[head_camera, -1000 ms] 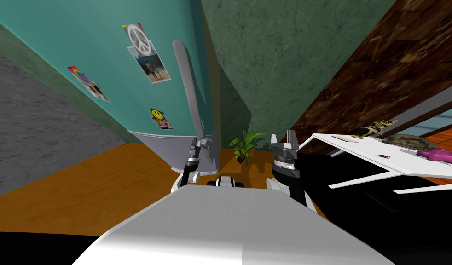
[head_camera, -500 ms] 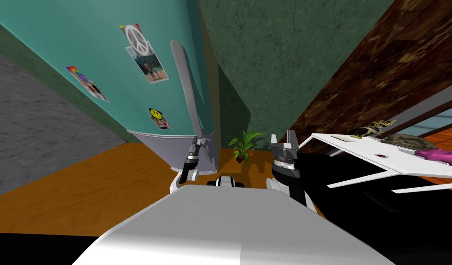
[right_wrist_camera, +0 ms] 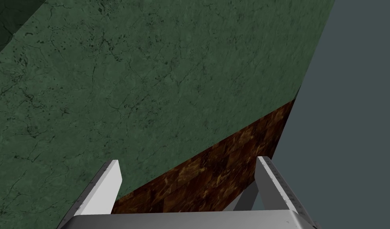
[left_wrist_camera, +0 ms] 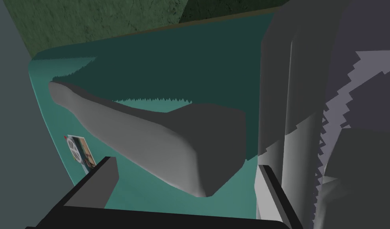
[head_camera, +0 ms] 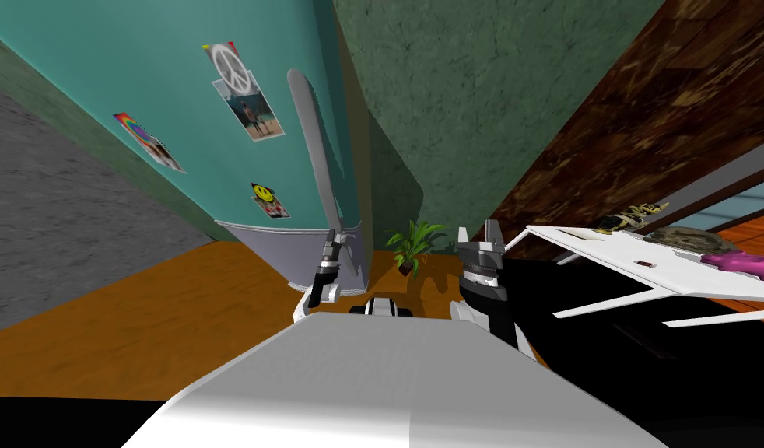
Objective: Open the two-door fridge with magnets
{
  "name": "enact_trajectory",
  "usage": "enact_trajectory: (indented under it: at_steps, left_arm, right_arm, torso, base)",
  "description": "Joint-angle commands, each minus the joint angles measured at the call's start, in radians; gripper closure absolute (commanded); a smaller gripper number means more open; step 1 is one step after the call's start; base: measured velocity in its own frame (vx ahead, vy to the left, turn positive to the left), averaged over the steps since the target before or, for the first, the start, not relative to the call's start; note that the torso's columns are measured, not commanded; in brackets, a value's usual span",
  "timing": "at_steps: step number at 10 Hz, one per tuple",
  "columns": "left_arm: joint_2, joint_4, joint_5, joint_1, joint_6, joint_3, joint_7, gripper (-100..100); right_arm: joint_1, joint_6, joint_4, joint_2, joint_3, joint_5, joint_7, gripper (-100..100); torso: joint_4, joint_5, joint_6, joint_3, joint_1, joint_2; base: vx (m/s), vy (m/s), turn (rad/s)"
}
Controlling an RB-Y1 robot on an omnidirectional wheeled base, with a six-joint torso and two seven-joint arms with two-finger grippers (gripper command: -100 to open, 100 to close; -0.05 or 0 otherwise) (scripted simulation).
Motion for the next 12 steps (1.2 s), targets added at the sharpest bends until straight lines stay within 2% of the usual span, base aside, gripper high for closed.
enact_trajectory:
  at_steps: [1, 2, 3, 4, 7, 8, 10, 11, 12]
  left_arm:
    - [0.0, -0.037, 0.001, -0.009, 0.049, 0.002, -0.001, -100]
    - [0.001, -0.051, 0.002, -0.014, 0.067, 0.004, -0.002, -100]
    - [0.0, -0.043, 0.001, -0.011, 0.055, 0.003, -0.001, -100]
    - [-0.001, -0.024, 0.0, -0.004, 0.031, 0.0, -0.001, 100]
    - [-0.004, 0.009, -0.002, 0.009, -0.015, -0.004, -0.001, 100]
    - [-0.003, 0.003, -0.001, 0.003, -0.001, -0.002, -0.001, 100]
    - [0.031, -0.024, -0.004, 0.017, 0.002, -0.03, 0.033, 100]
    - [0.031, -0.024, -0.004, 0.017, 0.002, -0.03, 0.033, 100]
    - [0.048, -0.038, -0.005, 0.024, 0.006, -0.044, 0.05, 100]
  right_arm:
    - [0.0, 0.0, 0.0, 0.0, 0.0, 0.0, 0.0, 0]
    - [0.0, 0.0, 0.0, 0.0, 0.0, 0.0, 0.0, 0]
    - [0.0, 0.0, 0.0, 0.0, 0.0, 0.0, 0.0, 0]
    - [0.0, 0.0, 0.0, 0.0, 0.0, 0.0, 0.0, 0]
    - [0.0, 0.0, 0.0, 0.0, 0.0, 0.0, 0.0, 0]
    - [0.0, 0.0, 0.0, 0.0, 0.0, 0.0, 0.0, 0]
    - [0.0, 0.0, 0.0, 0.0, 0.0, 0.0, 0.0, 0]
    - [-0.001, 0.0, 0.0, 0.0, 0.0, 0.0, 0.0, 0]
    - [0.0, 0.0, 0.0, 0.0, 0.0, 0.0, 0.0, 0]
  torso:
    - [0.0, 0.0, 0.0, 0.0, 0.0, 0.0]
    - [0.0, 0.0, 0.0, 0.0, -0.001, 0.0]
    - [0.0, 0.0, 0.0, 0.0, 0.0, 0.001]
    - [0.0, 0.0, 0.0, 0.001, 0.0, 0.002]
    - [0.0, 0.0, 0.0, 0.002, 0.0, 0.002]
    - [0.0, 0.0, 0.0, 0.001, -0.001, 0.001]
    - [0.002, 0.0, 0.001, 0.003, 0.002, 0.006]
    - [0.005, 0.001, -0.003, 0.006, 0.009, 0.011]
    - [0.006, 0.002, -0.009, 0.005, 0.011, 0.008]
  base:
    - [0.029, -0.002, 0.004]
    - [0.032, -0.001, 0.005]
    - [0.016, 0.0, 0.001]
    - [-0.015, -0.001, -0.008]
    - [-0.034, 0.002, -0.003]
    - [-0.019, 0.002, -0.001]
    - [-0.166, 0.139, -0.159]
    - [-0.179, 0.149, -0.032]
    - [-0.247, 0.128, -0.066]
